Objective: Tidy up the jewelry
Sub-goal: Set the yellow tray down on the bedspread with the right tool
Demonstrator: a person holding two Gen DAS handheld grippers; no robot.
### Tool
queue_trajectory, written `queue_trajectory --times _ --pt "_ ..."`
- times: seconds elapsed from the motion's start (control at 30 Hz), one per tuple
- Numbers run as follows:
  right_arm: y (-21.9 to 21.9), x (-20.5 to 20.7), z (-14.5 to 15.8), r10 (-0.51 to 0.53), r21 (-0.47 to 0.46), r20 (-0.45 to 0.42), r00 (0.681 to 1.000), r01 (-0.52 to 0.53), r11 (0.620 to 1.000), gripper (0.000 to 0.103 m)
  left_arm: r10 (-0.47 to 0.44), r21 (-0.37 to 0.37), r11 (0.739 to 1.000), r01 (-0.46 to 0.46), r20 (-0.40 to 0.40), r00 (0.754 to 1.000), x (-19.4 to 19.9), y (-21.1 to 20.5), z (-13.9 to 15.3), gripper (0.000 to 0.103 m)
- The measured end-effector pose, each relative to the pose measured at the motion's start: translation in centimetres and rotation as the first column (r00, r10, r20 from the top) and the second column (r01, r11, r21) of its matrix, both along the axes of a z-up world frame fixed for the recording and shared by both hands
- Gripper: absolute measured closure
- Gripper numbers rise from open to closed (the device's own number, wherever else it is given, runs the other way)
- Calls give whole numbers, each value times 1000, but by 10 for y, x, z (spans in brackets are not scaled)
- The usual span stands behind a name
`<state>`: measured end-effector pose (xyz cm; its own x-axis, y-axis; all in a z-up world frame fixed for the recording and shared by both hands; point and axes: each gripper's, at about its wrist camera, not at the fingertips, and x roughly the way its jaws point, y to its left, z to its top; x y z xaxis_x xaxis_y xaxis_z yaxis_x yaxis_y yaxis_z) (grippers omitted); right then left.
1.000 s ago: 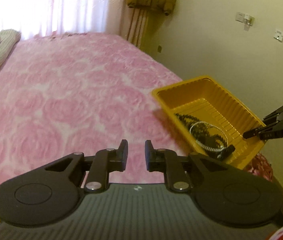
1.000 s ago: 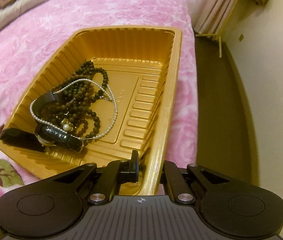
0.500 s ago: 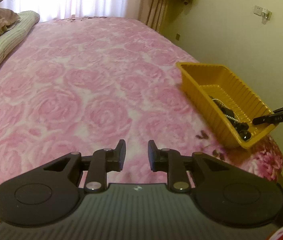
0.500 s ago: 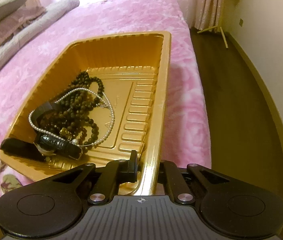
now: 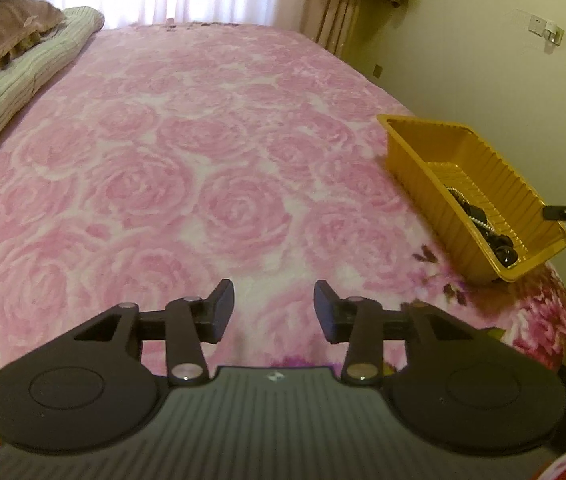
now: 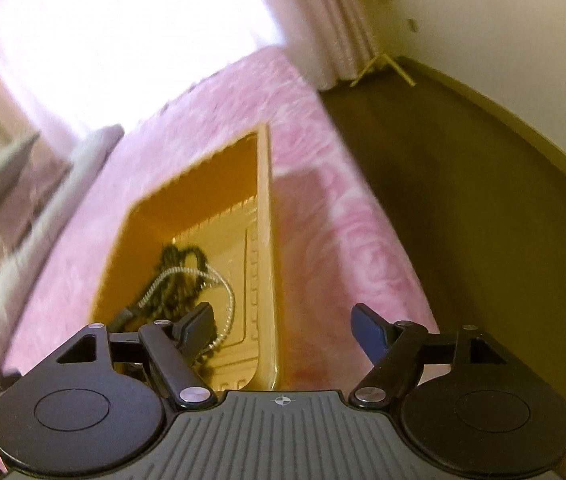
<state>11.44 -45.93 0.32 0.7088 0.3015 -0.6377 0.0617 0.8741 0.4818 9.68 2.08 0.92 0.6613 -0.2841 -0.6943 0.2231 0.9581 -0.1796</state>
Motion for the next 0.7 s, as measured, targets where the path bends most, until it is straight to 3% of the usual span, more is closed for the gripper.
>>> queue_trajectory --times 0.03,0.1,0.17,0.33,0.47,0.57,0.7 --pt "-2 -6 3 -41 18 3 999 41 999 26 4 -2 1000 -4 -5 1000 -1 1 -1 54" --pt "-2 -18 9 -133 31 -3 991 133 991 25 19 -18 1000 -19 -9 1000 -3 1 -2 26" --pt "3 -31 19 -196 18 -4 981 196 980 24 28 -37 999 -28 -5 1000 -7 1 -3 13" --pt "42 -60 44 -198 -75 58 978 202 976 21 33 -50 998 -33 13 999 -17 -5 -1 2" --pt "86 -76 55 -93 -217 102 990 114 969 18 60 -47 997 -58 33 998 -27 -8 5 1" --pt "113 -85 52 -9 -281 74 997 30 959 18 86 -47 995 -84 41 995 -36 -13 10 1" --pt "137 -94 39 15 -263 7 1000 -13 965 18 121 -45 992 -119 33 992 -49 -21 11 0"
